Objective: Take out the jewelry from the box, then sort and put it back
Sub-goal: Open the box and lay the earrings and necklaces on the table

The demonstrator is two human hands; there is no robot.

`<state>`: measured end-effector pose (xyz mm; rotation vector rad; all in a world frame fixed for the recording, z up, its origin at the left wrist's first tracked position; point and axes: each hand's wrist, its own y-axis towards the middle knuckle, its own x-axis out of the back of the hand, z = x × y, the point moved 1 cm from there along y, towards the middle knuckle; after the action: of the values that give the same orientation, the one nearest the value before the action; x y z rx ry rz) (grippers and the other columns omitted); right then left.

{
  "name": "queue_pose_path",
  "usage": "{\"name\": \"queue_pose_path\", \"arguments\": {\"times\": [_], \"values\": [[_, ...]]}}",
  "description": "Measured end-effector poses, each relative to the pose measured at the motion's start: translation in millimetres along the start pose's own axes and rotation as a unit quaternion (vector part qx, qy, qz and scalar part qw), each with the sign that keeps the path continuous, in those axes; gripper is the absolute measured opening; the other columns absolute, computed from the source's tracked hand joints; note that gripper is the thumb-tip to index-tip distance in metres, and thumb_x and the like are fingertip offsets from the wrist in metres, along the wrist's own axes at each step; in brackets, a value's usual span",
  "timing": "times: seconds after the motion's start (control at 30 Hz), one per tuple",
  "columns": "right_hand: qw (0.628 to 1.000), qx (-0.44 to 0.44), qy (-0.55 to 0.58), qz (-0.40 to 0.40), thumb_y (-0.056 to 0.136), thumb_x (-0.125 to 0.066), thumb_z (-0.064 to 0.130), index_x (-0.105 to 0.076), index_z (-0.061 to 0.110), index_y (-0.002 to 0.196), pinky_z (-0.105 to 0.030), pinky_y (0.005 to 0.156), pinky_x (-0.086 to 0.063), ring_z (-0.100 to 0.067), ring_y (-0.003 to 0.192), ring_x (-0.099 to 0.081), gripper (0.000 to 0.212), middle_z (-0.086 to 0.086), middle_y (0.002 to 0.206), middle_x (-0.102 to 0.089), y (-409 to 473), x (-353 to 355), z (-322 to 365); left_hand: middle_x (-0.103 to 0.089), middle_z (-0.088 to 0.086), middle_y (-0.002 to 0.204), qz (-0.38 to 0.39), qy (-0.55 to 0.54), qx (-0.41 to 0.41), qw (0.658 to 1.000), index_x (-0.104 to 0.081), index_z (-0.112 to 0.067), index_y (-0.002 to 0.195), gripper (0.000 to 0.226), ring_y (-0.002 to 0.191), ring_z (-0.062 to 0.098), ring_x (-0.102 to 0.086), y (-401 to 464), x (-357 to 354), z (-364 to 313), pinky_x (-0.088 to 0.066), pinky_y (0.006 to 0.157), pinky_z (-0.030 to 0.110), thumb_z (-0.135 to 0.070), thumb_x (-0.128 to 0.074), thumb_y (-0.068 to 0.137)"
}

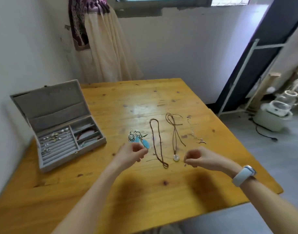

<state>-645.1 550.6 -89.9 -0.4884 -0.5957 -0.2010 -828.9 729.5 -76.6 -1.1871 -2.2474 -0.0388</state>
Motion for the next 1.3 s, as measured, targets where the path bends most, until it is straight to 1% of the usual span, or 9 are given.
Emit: {"name": "queue_pose_path", "arguments": {"times": [0.07, 0.2, 0.37, 0.53, 0.7, 0.83, 1.0, 1.1, 1.3], "values": [[0.998, -0.015, -0.048, -0.044, 0.088, -0.053, 0.020, -0.061, 0.020, 0.081, -0.017, 0.063, -0.043, -0.003, 0.064, -0.055, 0.011, 0.010, 0.071, -0.059, -6, 9, -17, -0.059, -0.002, 0.064, 0.011, 0.050, -0.050, 0.997, -0.062, -0.015, 0.071, 0.016, 0.060, 0.012, -0.054, 18, -15, -20, -0.046, 0.067, 0.030, -0.024, -0.063, 0.084], [0.964, -0.042, -0.095, -0.246, 0.086, -0.053, 0.015, -0.066, 0.014, 0.083, -0.024, 0.067, -0.041, -0.015, 0.077, -0.056, 0.013, 0.001, 0.078, -0.063, -6, 34, -51, -0.064, -0.001, 0.081, 0.013, 0.129, -0.128, 0.983, -0.067, -0.008, 0.089, 0.015, 0.075, 0.009, -0.055, 70, -52, -67, -0.043, 0.068, 0.020, -0.021, -0.060, 0.087], [0.918, -0.100, -0.059, -0.379, 0.086, -0.050, 0.019, -0.062, 0.016, 0.089, -0.031, 0.073, -0.044, -0.025, 0.090, -0.059, 0.013, -0.003, 0.096, -0.066, 7, 53, -86, -0.068, 0.007, 0.100, -0.022, 0.218, -0.166, 0.961, -0.068, -0.010, 0.096, 0.017, 0.094, 0.022, -0.060, 154, -98, -107, -0.048, 0.079, 0.032, -0.019, -0.056, 0.088], [0.894, -0.088, -0.132, -0.419, 0.088, -0.048, 0.018, -0.059, 0.016, 0.102, -0.029, 0.072, -0.040, -0.025, 0.094, -0.057, 0.018, -0.002, 0.098, -0.064, 29, 57, -99, -0.063, 0.005, 0.100, -0.069, 0.253, -0.189, 0.946, -0.069, -0.017, 0.093, 0.015, 0.094, 0.025, -0.057, 213, -139, -121, -0.045, 0.083, 0.037, -0.023, -0.057, 0.088], [0.855, -0.038, -0.182, -0.484, 0.067, -0.070, 0.010, -0.064, 0.017, 0.078, -0.023, 0.055, -0.045, -0.022, 0.061, -0.060, 0.014, 0.003, 0.065, -0.063, 48, 62, -113, -0.059, 0.005, 0.109, -0.070, 0.302, -0.220, 0.925, -0.070, -0.021, 0.098, 0.018, 0.108, 0.024, -0.047, 263, -170, -120, -0.034, 0.089, 0.038, -0.028, -0.057, 0.088], [0.863, -0.024, -0.190, -0.468, 0.073, -0.059, 0.022, -0.064, 0.017, 0.081, -0.021, 0.054, -0.043, -0.019, 0.066, -0.059, 0.010, 0.002, 0.072, -0.062, 56, 65, -122, -0.056, 0.003, 0.113, -0.061, 0.327, -0.228, 0.915, -0.069, -0.024, 0.099, 0.018, 0.112, 0.024, -0.041, 282, -180, -116, -0.029, 0.091, 0.039, -0.028, -0.055, 0.089], [0.850, -0.017, -0.229, -0.474, 0.073, -0.066, 0.016, -0.064, 0.015, 0.084, -0.018, 0.051, -0.036, -0.020, 0.072, -0.058, 0.012, -0.002, 0.082, -0.060, 55, 63, -125, -0.052, 0.002, 0.126, -0.077, 0.330, -0.227, 0.913, -0.059, -0.023, 0.119, 0.029, 0.120, 0.025, -0.038, 288, -176, -112, -0.027, 0.095, 0.040, -0.027, -0.046, 0.093], [0.844, -0.006, -0.269, -0.465, 0.075, -0.058, 0.018, -0.064, 0.015, 0.091, -0.029, 0.059, -0.049, -0.022, 0.079, -0.058, 0.017, -0.001, 0.088, -0.062, 54, 58, -125, -0.048, 0.001, 0.134, -0.079, 0.344, -0.242, 0.904, -0.050, -0.022, 0.129, 0.036, 0.125, 0.025, -0.035, 282, -169, -109, -0.025, 0.099, 0.041, -0.024, -0.043, 0.093], [0.844, -0.027, -0.254, -0.472, 0.077, -0.043, 0.026, -0.064, 0.016, 0.098, -0.035, 0.074, -0.048, -0.022, 0.091, -0.059, 0.032, -0.003, 0.097, -0.064, 50, 56, -116, -0.043, 0.007, 0.139, -0.103, 0.335, -0.247, 0.903, -0.046, -0.018, 0.132, 0.040, 0.131, 0.026, -0.032, 234, -139, -100, -0.019, 0.108, 0.044, -0.020, -0.045, 0.092]]}}
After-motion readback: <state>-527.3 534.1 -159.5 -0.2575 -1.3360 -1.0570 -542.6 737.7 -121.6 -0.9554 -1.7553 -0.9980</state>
